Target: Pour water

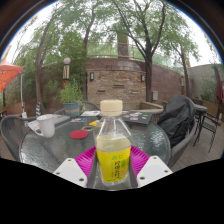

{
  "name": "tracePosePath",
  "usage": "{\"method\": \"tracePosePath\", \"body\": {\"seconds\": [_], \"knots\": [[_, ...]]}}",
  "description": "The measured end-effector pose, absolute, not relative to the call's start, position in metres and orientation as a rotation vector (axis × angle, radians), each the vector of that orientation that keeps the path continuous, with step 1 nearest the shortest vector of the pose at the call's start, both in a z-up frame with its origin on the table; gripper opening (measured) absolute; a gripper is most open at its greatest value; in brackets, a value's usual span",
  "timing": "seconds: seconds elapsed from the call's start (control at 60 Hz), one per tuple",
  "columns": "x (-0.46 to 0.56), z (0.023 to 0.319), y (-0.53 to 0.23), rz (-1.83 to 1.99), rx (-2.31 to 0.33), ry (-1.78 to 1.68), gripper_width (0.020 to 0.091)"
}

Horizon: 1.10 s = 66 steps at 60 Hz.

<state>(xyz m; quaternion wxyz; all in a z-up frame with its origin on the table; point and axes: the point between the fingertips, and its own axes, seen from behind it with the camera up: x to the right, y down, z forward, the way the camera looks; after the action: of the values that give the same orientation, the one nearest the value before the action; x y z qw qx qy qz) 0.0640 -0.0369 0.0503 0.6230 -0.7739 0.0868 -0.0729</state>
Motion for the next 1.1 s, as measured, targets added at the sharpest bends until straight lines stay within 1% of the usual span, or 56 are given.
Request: {"method": "tracePosePath", "body": {"seconds": [0.033,0.067,0.083,0.1,0.133,0.183,0.2,0.25,0.333,0.35,0.4,0.417,0.433,0.517,0.583,0.617,0.7,0.75,0.833,0.85,0.933,1.05,1.1], "knots": [[0.062,0.048,-0.039,-0.151,-1.799,0.21,0.0471],[0.062,0.047,-0.037,-0.147,-1.823,0.212,0.0461],[0.063,0.047,-0.036,-0.147,-1.835,0.212,0.0437],[0.065,0.048,-0.034,-0.151,-1.848,0.219,0.0436],[0.069,0.046,-0.034,-0.161,-1.869,0.238,0.0402],[0.077,0.052,-0.029,-0.187,-1.896,0.255,0.0402],[0.077,0.056,-0.027,-0.196,-1.903,0.252,0.0359],[0.076,0.072,-0.023,-0.245,-1.897,0.25,0.0351],[0.071,0.117,0.0,-0.337,-1.883,0.171,0.0351],[0.069,0.121,0.005,-0.365,-1.869,0.154,0.0352],[0.062,0.153,0.022,-0.459,-1.827,0.079,0.0351],[0.065,0.173,0.032,-0.489,-1.832,0.039,0.0351],[0.055,0.174,0.036,-0.542,-1.824,0.005,0.0351],[0.034,0.208,0.067,-0.743,-1.784,-0.174,0.0351],[0.013,0.217,0.096,-0.941,-1.761,-0.371,0.035],[-0.004,0.217,0.107,-1.043,-1.739,-0.502,0.0351],[-0.045,0.195,0.133,-1.235,-1.709,-0.792,0.035],[-0.06,0.175,0.151,-1.351,-1.665,-0.98,0.0349],[-0.079,0.161,0.164,-1.565,-1.549,-1.274,0.0348],[-0.074,0.165,0.173,-1.573,-1.537,-1.355,0.035],[-0.084,0.163,0.181,-1.711,-1.42,-1.576,0.0349],[-0.091,0.171,0.185,-1.828,-1.303,-1.728,0.0349],[-0.093,0.168,0.187,-1.834,-1.286,-1.773,0.035]]}}
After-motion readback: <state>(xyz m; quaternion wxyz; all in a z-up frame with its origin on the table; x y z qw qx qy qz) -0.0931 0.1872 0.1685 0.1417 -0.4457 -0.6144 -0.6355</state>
